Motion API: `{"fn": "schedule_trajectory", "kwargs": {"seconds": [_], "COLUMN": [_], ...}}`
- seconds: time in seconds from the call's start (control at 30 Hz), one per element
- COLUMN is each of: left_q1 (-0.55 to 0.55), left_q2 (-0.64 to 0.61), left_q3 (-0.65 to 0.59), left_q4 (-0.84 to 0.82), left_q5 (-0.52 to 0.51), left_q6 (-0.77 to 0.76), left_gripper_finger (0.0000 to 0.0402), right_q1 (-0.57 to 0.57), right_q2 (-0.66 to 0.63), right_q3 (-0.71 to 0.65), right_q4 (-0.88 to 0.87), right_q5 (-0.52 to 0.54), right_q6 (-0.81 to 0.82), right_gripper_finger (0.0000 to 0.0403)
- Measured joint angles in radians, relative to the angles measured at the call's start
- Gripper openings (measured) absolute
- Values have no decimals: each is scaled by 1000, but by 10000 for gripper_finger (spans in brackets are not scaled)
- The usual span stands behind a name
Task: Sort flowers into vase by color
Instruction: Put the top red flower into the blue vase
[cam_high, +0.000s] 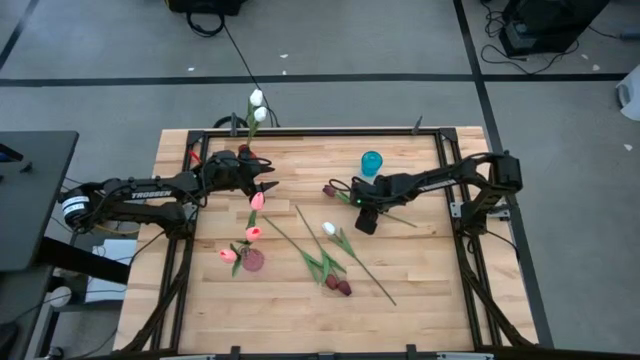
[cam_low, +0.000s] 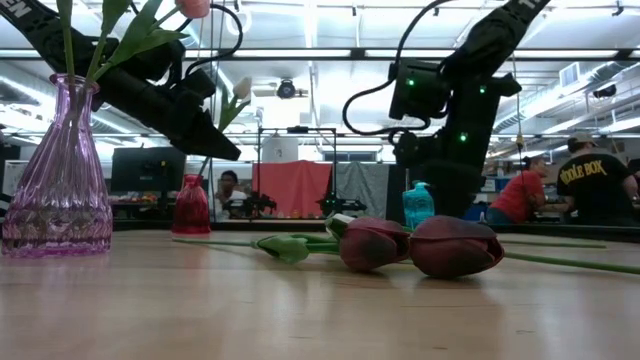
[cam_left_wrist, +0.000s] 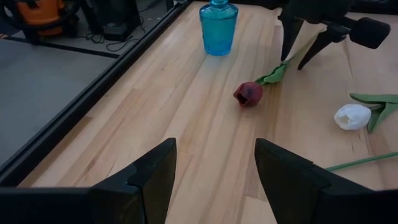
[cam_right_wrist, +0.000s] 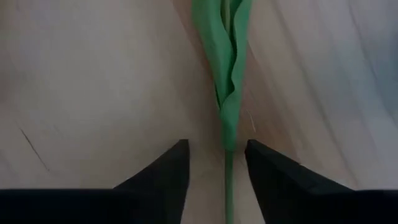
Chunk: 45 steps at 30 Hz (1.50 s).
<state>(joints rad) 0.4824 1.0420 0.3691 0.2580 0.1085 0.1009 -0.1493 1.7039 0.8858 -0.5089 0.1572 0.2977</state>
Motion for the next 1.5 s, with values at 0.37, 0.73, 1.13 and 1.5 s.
{"fn": "schedule_trajectory", "kwargs": {"seconds": [0.37,0.73,1.13,1.5], "left_q1": [0,0,0,0], "left_q2": [0,0,0,0], "left_q3": [0,0,0,-13], "left_q4": [-3,-1,-1,9], "left_q5": [0,0,0,0], "left_q6": [0,1,0,0], "left_gripper_finger": [223,223,223,223], "right_q1": [-28,-138,-278,-347], "right_q2": [-31,-272,-419,-359], "right_q3": [-5,-67,-72,-72], "right_q4": [4,560,841,867], "right_q5": [-1,42,133,61], "right_q6": [21,-203,-451,-444], "right_gripper_finger": [15,8,7,7]}}
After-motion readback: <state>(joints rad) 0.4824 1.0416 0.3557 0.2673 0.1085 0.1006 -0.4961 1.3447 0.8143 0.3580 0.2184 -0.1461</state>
